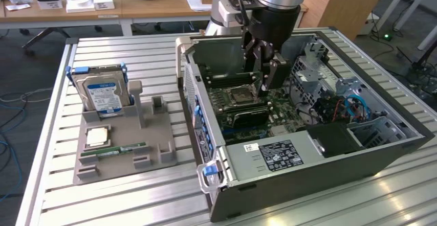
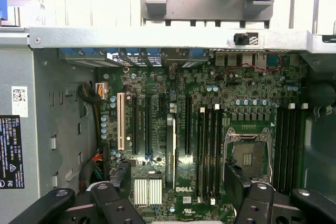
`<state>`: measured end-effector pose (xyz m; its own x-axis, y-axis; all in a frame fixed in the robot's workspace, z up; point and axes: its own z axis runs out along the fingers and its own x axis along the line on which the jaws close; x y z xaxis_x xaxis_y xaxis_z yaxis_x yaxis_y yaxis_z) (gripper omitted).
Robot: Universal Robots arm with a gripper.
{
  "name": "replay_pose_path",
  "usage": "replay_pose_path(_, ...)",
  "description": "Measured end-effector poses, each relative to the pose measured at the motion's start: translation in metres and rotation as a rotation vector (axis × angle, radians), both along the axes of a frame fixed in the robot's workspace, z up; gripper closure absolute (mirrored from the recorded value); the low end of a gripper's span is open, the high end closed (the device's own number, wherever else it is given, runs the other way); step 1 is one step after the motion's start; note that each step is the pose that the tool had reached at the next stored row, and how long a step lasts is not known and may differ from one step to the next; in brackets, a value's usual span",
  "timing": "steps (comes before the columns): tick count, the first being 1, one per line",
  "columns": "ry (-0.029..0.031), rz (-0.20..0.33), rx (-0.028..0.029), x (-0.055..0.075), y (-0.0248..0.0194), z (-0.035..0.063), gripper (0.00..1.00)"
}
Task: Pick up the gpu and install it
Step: 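Press down on the gpu until it lock into place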
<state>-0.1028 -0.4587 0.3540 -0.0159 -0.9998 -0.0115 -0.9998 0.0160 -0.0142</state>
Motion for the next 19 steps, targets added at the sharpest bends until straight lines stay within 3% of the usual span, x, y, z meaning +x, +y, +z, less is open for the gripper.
replay_pose_path(5,0.0000,0.000,0.0000,0.0000,0.0000,0.0000,0.21)
replay_pose_path(7,0.0000,0.000,0.0001,0.0000,0.0000,0.0000,0.34)
replay_pose_path(10,0.0000,0.000,0.0000,0.0000,0.0000,0.0000,0.39)
replay_pose_path(13,0.0000,0.000,0.0000,0.0000,0.0000,0.0000,0.57)
replay_pose_path(16,0.0000,0.000,0.0001,0.0000,0.0000,0.0000,0.63)
replay_pose_path(19,0.0000,0.000,0.0000,0.0000,0.0000,0.0000,0.80)
